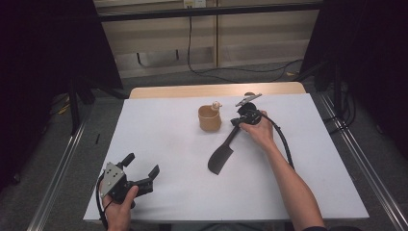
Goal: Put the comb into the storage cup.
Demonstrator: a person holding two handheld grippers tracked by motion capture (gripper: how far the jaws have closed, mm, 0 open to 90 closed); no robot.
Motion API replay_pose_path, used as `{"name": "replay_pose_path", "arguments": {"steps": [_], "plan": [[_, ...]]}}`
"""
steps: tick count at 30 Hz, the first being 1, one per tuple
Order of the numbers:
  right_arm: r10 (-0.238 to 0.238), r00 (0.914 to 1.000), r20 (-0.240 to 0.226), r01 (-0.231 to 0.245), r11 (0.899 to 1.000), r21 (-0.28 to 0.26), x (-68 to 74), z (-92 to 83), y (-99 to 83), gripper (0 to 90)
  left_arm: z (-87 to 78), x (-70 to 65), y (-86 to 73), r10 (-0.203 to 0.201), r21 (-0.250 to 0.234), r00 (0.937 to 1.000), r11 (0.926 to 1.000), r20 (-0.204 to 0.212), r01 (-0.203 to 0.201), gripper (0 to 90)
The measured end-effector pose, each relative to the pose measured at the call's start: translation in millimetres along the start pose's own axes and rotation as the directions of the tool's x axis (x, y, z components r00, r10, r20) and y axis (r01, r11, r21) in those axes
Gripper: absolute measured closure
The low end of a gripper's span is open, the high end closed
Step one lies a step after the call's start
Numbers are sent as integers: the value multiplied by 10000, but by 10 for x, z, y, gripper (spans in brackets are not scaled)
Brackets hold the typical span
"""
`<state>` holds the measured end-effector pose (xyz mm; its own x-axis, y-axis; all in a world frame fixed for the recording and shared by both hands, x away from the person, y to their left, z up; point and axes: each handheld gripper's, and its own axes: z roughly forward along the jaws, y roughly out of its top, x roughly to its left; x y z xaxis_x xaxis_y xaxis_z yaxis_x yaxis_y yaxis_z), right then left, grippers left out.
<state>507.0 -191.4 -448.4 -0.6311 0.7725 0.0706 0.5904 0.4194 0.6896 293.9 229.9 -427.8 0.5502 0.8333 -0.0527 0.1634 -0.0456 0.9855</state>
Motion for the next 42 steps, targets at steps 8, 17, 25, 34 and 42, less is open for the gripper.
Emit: {"name": "replay_pose_path", "arguments": {"steps": [8, 17, 25, 34, 42], "plan": [[-36, 10000, 74, 35, 10000, 68, -28, -58, -53, 900, -2, -4, 0, 16, 43, 10000, 10000, -21, -16, 32], [-26, 10000, 30, 26, 10000, 57, -34, -102, -89, 900, 3, -5, -1, -25, 20, 10000, 10000, -44, 26, 32], [-28, 10000, 45, 28, 10000, -45, -47, -151, -136, 900, 3, -9, -2, -40, 42, 10000, 10000, -45, 40, 32], [71, 9999, 94, -71, 10000, -16, -52, -206, -170, 900, 5, -7, -2, -59, 45, 10000, 10000, -51, 60, 32], [-72, 9999, 133, 73, 9999, -104, -59, -227, -177, 900, 5, -7, -3, -94, 49, 10000, 9999, -31, 94, 32]]}}
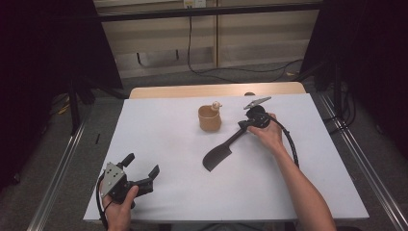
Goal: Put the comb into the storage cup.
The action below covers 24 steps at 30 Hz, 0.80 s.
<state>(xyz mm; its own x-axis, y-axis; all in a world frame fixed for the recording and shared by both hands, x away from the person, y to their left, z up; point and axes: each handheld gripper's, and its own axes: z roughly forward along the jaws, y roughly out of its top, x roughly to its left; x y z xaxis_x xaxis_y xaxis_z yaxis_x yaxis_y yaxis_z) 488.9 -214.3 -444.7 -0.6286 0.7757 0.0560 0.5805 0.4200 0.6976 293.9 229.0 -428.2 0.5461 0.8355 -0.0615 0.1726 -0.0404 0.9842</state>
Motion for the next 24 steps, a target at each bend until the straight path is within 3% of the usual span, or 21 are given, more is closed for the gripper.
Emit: {"name": "replay_pose_path", "arguments": {"steps": [3, 24], "plan": [[118, 9999, -55, -119, 9994, -336, -3, -43, 21, 900, 1, 4, 0, 26, 7, 10000, 10000, -19, -26, 32], [99, 9999, 75, -100, 9999, 107, -73, -113, -49, 900, 5, 0, -1, 68, 32, 10000, 10000, -12, -68, 32]]}}
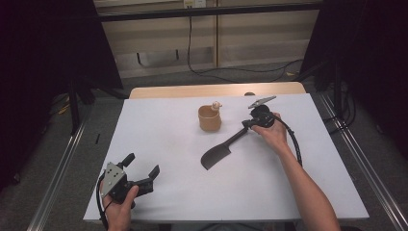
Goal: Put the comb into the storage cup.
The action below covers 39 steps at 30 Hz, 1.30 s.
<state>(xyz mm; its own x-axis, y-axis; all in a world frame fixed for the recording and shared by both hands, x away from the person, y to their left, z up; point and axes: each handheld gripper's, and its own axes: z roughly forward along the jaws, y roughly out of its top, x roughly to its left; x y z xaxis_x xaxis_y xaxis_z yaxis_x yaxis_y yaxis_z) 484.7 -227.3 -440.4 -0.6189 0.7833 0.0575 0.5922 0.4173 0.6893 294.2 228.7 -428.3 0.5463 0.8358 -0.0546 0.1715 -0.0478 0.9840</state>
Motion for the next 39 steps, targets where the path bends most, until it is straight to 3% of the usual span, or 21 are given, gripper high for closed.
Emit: {"name": "replay_pose_path", "arguments": {"steps": [19, 39], "plan": [[-28, 10000, -71, 28, 10000, -10, -18, -70, -139, 900, -6, -4, 3, 76, 8, 10000, 10000, 22, -76, 32], [-433, 9984, -353, 436, 9990, 96, 82, -108, -237, 900, 5, -13, -3, 156, 90, 9999, 9998, -15, -156, 32]]}}
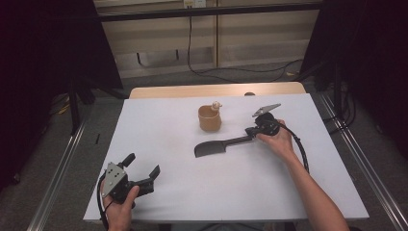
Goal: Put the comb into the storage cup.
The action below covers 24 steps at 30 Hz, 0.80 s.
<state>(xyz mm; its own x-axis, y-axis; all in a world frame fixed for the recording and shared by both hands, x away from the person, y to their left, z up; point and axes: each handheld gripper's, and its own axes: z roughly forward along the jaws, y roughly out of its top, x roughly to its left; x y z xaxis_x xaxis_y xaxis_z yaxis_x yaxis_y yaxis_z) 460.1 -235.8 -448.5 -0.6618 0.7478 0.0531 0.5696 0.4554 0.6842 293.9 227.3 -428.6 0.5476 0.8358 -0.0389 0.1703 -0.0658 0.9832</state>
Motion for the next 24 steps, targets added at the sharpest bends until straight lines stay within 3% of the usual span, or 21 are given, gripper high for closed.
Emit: {"name": "replay_pose_path", "arguments": {"steps": [10, 24], "plan": [[-329, 9995, 9, 329, 9995, 3, 70, -25, 29, 900, 1, 0, 0, -13, 8, 10000, 10000, -6, 13, 32], [-443, 9990, -90, 444, 9990, 72, 109, -29, -11, 900, 9, -5, -1, 97, 62, 10000, 9999, -7, -97, 32]]}}
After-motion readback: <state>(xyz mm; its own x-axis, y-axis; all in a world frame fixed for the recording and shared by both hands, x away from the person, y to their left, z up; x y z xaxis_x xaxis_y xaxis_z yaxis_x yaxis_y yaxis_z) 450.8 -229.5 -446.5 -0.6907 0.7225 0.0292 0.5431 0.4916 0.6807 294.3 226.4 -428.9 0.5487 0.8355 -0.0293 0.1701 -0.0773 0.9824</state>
